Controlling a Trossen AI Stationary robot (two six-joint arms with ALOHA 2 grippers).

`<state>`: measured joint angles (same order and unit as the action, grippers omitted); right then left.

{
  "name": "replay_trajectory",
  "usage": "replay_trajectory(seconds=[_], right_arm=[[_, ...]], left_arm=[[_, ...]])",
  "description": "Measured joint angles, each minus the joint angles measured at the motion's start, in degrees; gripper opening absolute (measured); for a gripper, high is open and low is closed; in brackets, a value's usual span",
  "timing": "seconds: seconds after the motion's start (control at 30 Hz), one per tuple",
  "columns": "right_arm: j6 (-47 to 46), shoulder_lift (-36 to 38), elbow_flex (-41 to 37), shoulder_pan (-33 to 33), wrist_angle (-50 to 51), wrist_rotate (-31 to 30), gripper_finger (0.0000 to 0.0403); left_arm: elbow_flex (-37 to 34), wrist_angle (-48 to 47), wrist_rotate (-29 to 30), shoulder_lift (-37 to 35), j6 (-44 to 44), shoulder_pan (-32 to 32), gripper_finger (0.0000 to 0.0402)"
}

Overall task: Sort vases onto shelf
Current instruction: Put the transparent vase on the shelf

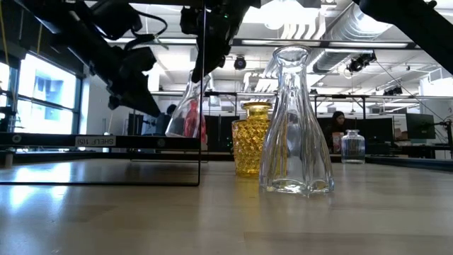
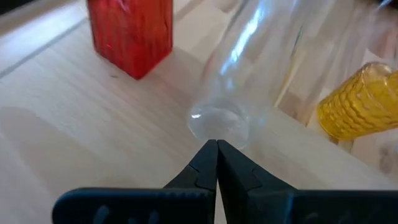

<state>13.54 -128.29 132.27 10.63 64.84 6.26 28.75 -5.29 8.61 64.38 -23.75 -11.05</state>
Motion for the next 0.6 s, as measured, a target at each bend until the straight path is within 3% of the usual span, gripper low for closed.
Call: replay_trajectory(seconds=[0.6], right_arm=[[0.0,0.0,0.0,0.0,-0.2,0.0,0.0001]], left_arm=[[0.0,10.1,-6.1,10.9,-1.1,-0.4,0.0]])
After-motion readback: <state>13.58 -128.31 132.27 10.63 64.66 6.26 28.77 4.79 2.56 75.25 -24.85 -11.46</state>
